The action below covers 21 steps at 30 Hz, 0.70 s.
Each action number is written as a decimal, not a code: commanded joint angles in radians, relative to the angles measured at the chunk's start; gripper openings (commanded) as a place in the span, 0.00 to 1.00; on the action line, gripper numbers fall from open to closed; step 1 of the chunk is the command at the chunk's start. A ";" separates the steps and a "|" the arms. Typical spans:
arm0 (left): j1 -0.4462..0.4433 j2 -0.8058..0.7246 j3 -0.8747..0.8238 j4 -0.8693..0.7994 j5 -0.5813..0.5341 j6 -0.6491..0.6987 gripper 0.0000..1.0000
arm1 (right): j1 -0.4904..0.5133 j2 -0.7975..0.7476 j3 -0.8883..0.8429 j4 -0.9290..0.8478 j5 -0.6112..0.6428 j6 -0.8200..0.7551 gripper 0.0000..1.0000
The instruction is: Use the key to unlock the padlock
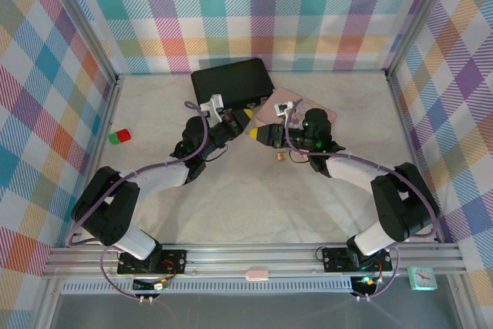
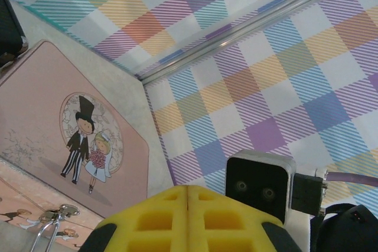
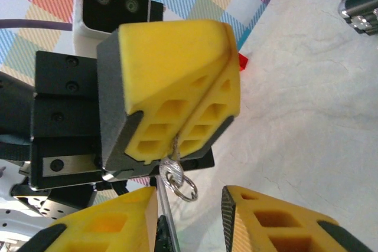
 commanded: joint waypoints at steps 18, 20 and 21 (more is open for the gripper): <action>-0.027 0.001 -0.023 0.109 0.036 -0.037 0.00 | 0.011 0.086 0.043 0.186 -0.051 0.077 0.27; -0.029 0.004 -0.025 0.116 0.036 -0.044 0.00 | 0.011 0.089 0.045 0.193 -0.054 0.082 0.26; -0.030 0.007 -0.025 0.121 0.037 -0.049 0.00 | 0.011 0.093 0.045 0.198 -0.055 0.086 0.24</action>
